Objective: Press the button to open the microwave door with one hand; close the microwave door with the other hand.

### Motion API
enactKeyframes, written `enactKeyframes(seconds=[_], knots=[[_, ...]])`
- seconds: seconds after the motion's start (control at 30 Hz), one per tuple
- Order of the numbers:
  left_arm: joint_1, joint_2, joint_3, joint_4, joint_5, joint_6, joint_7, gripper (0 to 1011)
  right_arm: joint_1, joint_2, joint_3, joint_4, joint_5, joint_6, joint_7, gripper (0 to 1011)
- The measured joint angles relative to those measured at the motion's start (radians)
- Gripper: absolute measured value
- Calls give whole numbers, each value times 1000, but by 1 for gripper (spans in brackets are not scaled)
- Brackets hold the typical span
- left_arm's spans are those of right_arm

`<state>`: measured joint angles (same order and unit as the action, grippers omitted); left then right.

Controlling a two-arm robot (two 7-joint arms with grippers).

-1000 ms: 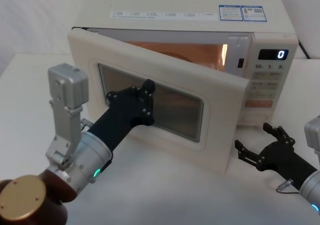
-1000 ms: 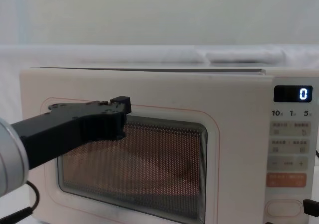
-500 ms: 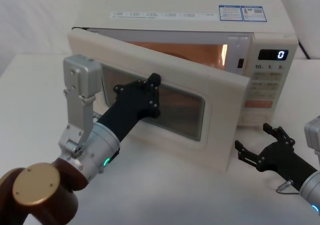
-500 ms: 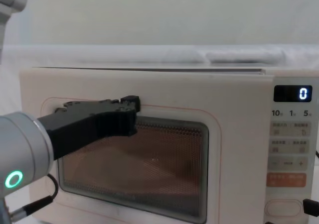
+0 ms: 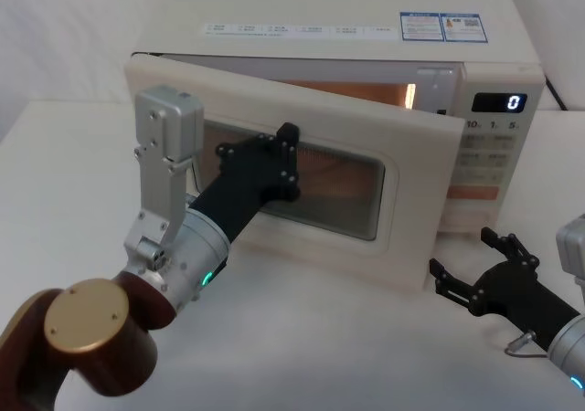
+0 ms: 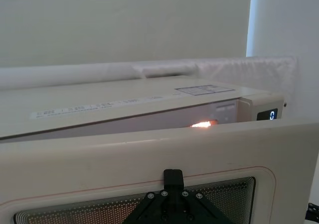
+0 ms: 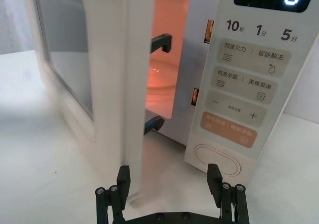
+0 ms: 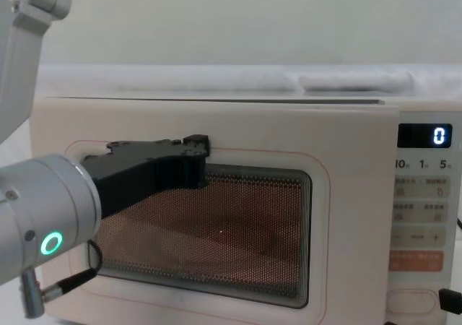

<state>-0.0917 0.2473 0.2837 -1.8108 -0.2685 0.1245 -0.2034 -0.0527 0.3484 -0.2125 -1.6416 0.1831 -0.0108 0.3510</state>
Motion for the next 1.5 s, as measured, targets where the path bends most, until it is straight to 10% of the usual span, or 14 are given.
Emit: enactKeyframes(seconds=[1.5], knots=[[-116, -89, 4, 124, 58, 23, 17, 0, 0, 0, 0, 0, 0, 0, 0, 1000]])
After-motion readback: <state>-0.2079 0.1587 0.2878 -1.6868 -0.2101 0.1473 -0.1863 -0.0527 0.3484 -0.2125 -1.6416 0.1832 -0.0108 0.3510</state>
